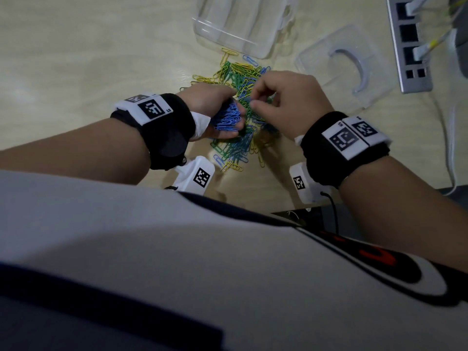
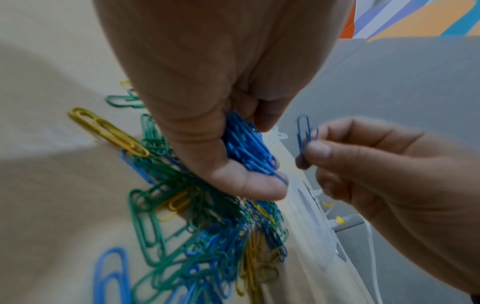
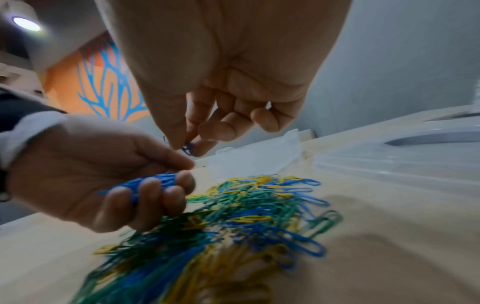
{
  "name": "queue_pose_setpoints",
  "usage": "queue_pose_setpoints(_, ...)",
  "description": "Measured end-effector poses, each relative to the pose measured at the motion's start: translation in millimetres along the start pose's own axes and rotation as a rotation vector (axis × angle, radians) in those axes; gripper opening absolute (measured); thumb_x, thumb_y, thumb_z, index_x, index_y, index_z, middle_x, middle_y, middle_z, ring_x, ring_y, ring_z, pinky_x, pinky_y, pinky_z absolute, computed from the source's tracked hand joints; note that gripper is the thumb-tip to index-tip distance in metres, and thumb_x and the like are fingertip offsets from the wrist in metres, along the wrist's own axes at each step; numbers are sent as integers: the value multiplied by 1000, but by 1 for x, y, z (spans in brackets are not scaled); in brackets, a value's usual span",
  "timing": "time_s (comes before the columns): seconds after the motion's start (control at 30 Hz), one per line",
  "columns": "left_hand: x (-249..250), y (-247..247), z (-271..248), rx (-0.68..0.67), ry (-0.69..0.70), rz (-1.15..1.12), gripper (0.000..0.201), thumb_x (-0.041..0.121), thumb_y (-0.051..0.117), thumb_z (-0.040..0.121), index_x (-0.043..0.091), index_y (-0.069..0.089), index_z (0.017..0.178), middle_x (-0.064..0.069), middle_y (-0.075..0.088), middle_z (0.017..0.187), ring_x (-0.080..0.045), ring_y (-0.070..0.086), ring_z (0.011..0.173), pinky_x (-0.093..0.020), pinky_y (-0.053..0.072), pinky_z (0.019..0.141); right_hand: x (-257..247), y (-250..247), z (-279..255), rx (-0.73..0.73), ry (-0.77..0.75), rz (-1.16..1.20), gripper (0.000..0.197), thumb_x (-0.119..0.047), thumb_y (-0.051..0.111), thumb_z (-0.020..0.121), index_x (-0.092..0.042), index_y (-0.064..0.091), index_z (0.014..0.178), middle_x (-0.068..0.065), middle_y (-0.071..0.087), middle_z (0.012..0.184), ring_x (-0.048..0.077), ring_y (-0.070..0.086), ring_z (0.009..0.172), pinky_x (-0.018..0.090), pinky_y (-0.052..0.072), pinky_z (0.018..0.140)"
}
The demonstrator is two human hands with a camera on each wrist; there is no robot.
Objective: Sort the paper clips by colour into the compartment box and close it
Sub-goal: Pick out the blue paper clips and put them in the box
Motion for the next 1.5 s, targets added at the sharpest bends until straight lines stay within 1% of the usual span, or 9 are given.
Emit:
queue_pose_setpoints(0.07, 2, -3, -2, 31, 27, -77, 8, 17, 54, 93, 10, 57, 95, 3, 61, 66, -12, 60, 62, -14, 50, 58, -10, 6, 0, -47, -30, 30, 7, -25, 68, 81, -22, 69, 87, -12, 62, 78, -17, 48, 62, 2, 31, 62)
queue_pose_setpoints(0.13, 4, -2, -1, -7, 96, -5, 16, 10, 64, 85, 14, 59, 100, 7, 61, 73, -13, 63, 76, -17, 50, 70, -12, 9, -1, -69, -31, 38, 10, -28, 69, 81, -23, 70, 89, -12, 64, 79, -17, 48, 61, 4, 33, 63)
queue_pose_setpoints(0.3, 1, 10, -2, -60, -1, 70, 39, 32, 34, 100, 11, 58, 77, -7, 61, 62, -15, 59, 54, -20, 53, 53, 16, -7, -3, 76, 107, 10, 13, -27, 61, 85, -19, 70, 87, -2, 68, 83, 9, 61, 77, 25, 46, 73)
queue_pose_setpoints(0.37, 2, 8, -1, -80, 21, 75, 43, 34, 33, 101, 12, 58, 74, -6, 61, 61, -15, 59, 52, -19, 52, 52, 37, -8, -5, -52, 231, -233, 10, -26, 59, 85, -19, 66, 82, 4, 68, 88, 24, 61, 87, 30, 46, 76)
queue_pose_setpoints(0.5, 4, 4, -2, -58, 6, 69, 43, 35, 34, 101, 12, 58, 73, -5, 62, 58, -14, 59, 52, -19, 52, 52, 64, 0, -20, -316, 407, -371, 25, -42, 72, 73, -23, 56, 71, 1, 66, 89, 22, 59, 88, 31, 49, 79)
queue_pose_setpoints(0.67, 4, 4, 0, -50, -3, 82, 44, 36, 33, 100, 12, 58, 73, -6, 61, 59, -15, 59, 51, -19, 53, 54, 56, 11, -24, -202, 332, -298, 23, -41, 71, 73, -26, 55, 79, 1, 66, 89, 24, 61, 89, 38, 51, 82)
queue_pose_setpoints(0.97, 3, 8, -1, -54, 2, 75, 44, 35, 33, 101, 11, 56, 72, -7, 58, 59, -14, 57, 48, -18, 52, 50, 53, 10, -23, -214, 256, -325, 10, -28, 65, 83, -26, 57, 78, 3, 64, 95, 25, 58, 95, 32, 46, 81)
queue_pose_setpoints(1.3, 2, 12, -1, -44, 11, 86, 43, 33, 33, 101, 11, 56, 72, -6, 59, 59, -14, 58, 48, -18, 52, 51, 63, -16, -20, -102, 298, -77, 9, -24, 73, 78, -20, 73, 87, -11, 57, 64, 6, 53, 64, 5, 32, 55)
queue_pose_setpoints(1.5, 3, 13, -3, -40, 15, 92, 43, 33, 33, 101, 11, 56, 72, -6, 58, 59, -14, 58, 51, -18, 52, 52, 71, -23, -13, 64, 328, 17, 21, -11, 56, 78, -25, 69, 86, -11, 56, 62, 8, 53, 66, 15, 40, 62)
Point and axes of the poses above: each hand's wrist, its own z-axis towards the middle knuckle, its own y-axis out of the palm, x = y × z, the point moved 5 cm from there along z, towards the middle knuckle
